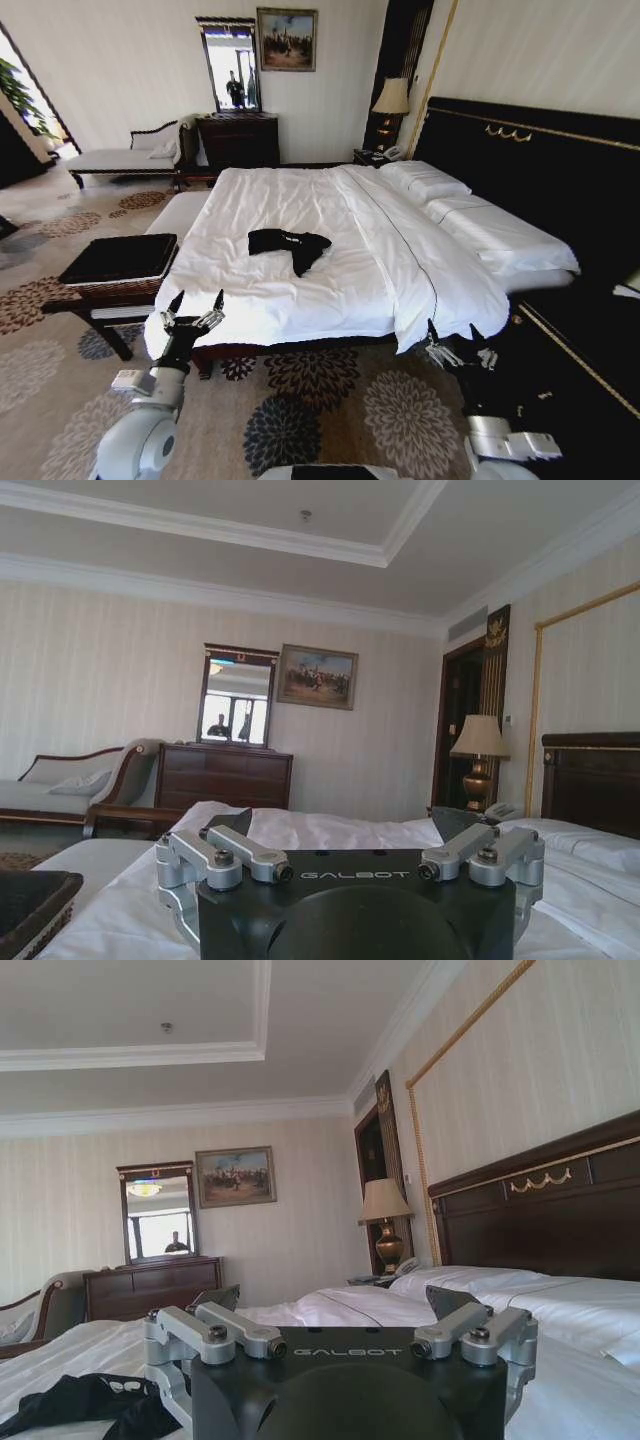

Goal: Fold the clothes on the bed and place them into the basket.

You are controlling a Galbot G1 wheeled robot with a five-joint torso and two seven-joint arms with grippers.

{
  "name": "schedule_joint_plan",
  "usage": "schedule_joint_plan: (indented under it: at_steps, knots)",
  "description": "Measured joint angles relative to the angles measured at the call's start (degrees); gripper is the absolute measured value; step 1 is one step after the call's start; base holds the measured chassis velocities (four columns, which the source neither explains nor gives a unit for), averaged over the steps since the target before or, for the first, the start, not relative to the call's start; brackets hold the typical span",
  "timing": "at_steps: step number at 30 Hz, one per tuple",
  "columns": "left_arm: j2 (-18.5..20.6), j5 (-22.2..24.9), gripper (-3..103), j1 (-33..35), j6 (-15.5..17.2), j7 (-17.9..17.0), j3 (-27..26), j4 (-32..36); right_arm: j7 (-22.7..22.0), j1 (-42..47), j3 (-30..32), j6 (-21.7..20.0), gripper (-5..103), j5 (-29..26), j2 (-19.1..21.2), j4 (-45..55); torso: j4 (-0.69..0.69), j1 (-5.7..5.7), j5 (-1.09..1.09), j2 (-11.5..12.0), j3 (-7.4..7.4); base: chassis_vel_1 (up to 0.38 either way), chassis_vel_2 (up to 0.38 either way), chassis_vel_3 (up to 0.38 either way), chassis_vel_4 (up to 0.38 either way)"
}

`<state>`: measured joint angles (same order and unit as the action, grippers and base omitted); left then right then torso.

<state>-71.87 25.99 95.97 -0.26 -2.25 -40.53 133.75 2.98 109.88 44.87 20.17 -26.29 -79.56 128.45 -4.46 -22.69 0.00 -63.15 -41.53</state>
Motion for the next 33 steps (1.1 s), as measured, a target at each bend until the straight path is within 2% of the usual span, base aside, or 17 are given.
schedule_joint_plan:
  at_steps: [11,19,22,33]
  knots:
    - [-0.27,-0.99,100,0.44,-0.37,0.28,0.57,-0.51,0.58,-0.29,-0.48,0.27,100,0.51,-1.14,-0.52,0.0,0.0,0.0,0.0,0.0,0.0,0.0,0.0,0.0]
    - [0.48,-2.09,100,0.84,0.44,3.1,-0.03,-0.62,0.61,-0.2,-0.07,0.27,100,0.38,-1.15,-0.56,0.01,0.0,0.0,0.0,0.0,-0.008,0.01,0.009,-0.014]
    - [1.05,-3.11,100,0.04,-0.46,3.74,-0.55,-1.32,0.62,-0.18,0.41,0.28,100,0.32,-1.06,-0.56,0.0,0.01,0.0,0.0,0.01,-0.061,0.072,0.067,-0.085]
    - [1.47,-2.09,100,-0.83,-1.24,3.72,-1.41,-1.9,0.81,-0.08,0.56,0.71,100,0.8,-1.71,-1.17,0.0,-0.02,-0.01,0.01,-0.01,-0.116,0.13,0.116,-0.136]
